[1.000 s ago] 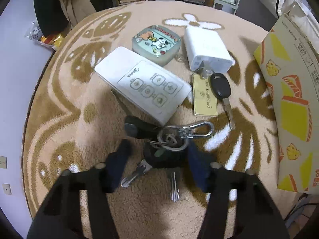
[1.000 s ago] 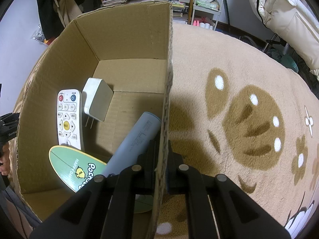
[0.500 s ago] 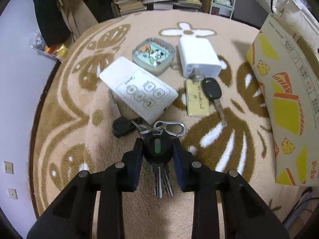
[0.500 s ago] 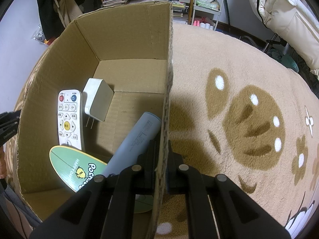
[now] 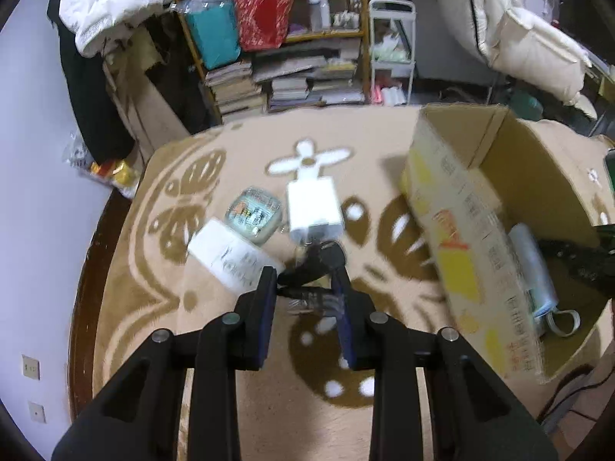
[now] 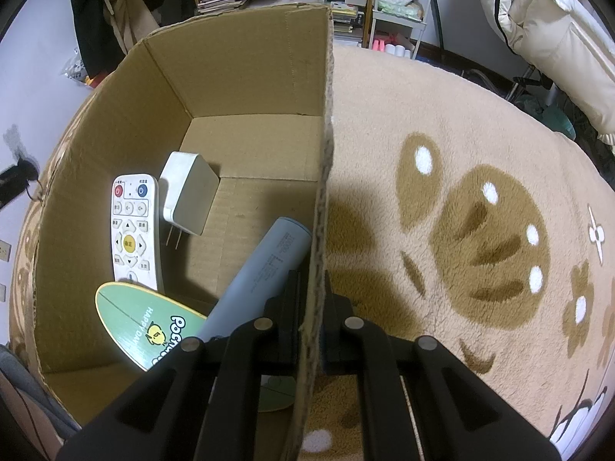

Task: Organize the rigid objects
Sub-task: 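Carry the keys with the left gripper into the box and release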

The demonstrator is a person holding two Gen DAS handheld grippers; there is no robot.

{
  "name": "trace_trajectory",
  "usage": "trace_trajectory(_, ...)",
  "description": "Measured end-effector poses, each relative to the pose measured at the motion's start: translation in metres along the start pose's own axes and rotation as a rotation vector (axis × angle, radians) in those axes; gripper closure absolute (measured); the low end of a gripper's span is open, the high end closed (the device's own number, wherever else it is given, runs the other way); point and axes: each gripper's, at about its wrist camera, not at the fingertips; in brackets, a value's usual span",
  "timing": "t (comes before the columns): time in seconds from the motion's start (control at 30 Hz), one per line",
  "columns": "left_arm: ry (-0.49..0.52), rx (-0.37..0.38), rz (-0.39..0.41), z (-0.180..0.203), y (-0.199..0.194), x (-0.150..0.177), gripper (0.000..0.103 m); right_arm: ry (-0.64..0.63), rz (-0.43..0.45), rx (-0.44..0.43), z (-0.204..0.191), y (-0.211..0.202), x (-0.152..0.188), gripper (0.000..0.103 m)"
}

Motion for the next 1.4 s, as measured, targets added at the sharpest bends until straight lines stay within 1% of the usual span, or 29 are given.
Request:
trace_trajectory(0.13, 0.014, 0.000, 0.041, 0.012, -0.017, -0.014, 0.076, 0.000, 0.000, 0.000, 0.000, 0.000, 0.000, 0.095)
trace_trajectory(0.27, 0.010, 0.055, 0.078, 0.025, -0.032, -0.028, 0.076, 0.001, -0.001, -0.001, 0.000, 0.000, -0.001, 0.095)
trace_trajectory(0.33, 0.034, 0.039, 0.101, 0.035, -0.040, -0.035, 0.076, 0.000, -0.001, -0.001, 0.000, 0.000, -0.001, 0.095)
trace_trajectory(0.4, 0.049, 0.061, 0.118, 0.042, -0.047, -0.041, 0.076, 0.001, -0.001, -0.002, 0.000, 0.000, 0.000, 0.095)
trace_trajectory(0.5, 0.077, 0.071, 0.166, 0.055, -0.064, -0.054, 0.076, 0.001, -0.001, -0.002, 0.000, 0.000, -0.001, 0.095)
trace_trajectory(0.67, 0.089, 0.104, 0.227, 0.073, -0.087, -0.079, 0.076, 0.000, -0.001, -0.002, 0.000, 0.000, -0.001, 0.095)
trace_trajectory(0.8, 0.097, 0.131, 0.246, 0.088, -0.093, -0.089, 0.076, 0.001, -0.001, -0.002, 0.000, 0.000, -0.001, 0.095)
trace_trajectory(0.93, 0.093, 0.155, 0.228, 0.101, -0.086, -0.091, 0.076, 0.001, -0.001, -0.002, 0.000, 0.000, -0.001, 0.095)
trace_trajectory(1.0, 0.095, 0.169, 0.197, 0.109, -0.075, -0.088, 0.076, 0.000, 0.000, -0.002, 0.000, 0.000, -0.001, 0.095)
trace_trajectory(1.13, 0.130, 0.148, 0.131, 0.126, -0.050, -0.076, 0.076, 0.002, -0.002, -0.004, 0.001, 0.001, -0.001, 0.095)
trace_trajectory(1.2, 0.124, 0.155, 0.093, 0.129, -0.037, -0.070, 0.076, 0.002, -0.001, -0.004, 0.001, 0.001, -0.002, 0.095)
trace_trajectory(1.27, 0.116, 0.143, 0.062, 0.130, -0.025, -0.065, 0.076, 0.001, -0.001, -0.004, 0.000, 0.001, -0.002, 0.095)
trace_trajectory(1.4, 0.105, 0.147, 0.036, 0.132, -0.013, -0.058, 0.076, 0.002, -0.002, -0.004, 0.000, 0.001, -0.002, 0.095)
Point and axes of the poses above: each gripper's, at about its wrist camera, not at the fingertips, and y roughly the way its jaws point, z to its right, x to its underside, and after that the axes turned 5 degrees about y, right-handed
